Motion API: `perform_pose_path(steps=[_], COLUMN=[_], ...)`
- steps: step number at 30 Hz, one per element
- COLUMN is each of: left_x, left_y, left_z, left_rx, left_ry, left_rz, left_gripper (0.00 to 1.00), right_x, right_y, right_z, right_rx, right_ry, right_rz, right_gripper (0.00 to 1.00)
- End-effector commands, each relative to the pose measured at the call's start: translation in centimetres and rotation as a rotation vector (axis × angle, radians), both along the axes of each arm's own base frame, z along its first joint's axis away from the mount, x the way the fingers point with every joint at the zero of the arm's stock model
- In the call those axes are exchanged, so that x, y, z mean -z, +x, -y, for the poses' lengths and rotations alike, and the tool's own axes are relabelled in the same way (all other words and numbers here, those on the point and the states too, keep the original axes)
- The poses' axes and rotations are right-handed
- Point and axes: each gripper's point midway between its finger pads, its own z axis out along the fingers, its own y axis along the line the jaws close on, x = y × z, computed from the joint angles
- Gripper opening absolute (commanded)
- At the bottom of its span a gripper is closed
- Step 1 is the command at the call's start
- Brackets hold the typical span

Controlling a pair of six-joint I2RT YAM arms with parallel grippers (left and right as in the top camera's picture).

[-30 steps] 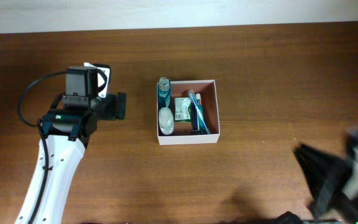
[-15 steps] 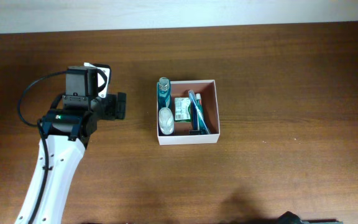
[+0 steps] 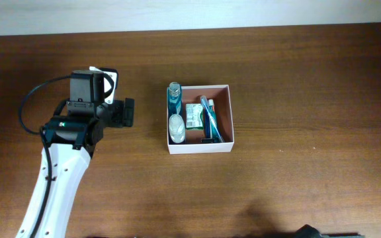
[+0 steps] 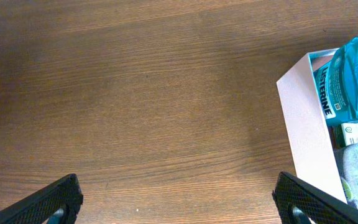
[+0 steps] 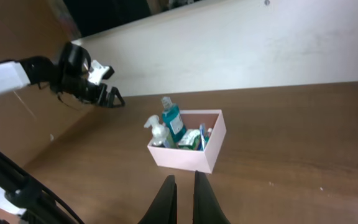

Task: Pack container

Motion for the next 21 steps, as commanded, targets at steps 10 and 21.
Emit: perform_pose_path(steps=[10, 21], left_x=[0.0, 0.0], left_y=[0.2, 0.2], left_z=[0.0, 0.0], left_rx=[0.014, 0.014], left_ry=[0.005, 0.005], left_rz=[0.0, 0.0], left_gripper=[1.0, 1.0], right_x=[-1.6, 2.5], right_y=[-0.3, 5.7], right_z=[-1.2, -7.9], right_rx=[-0.074, -0.238], right_ry=[0.067, 0.05], right_rz=[0.151, 0.085], right_gripper=[0.11, 0.12])
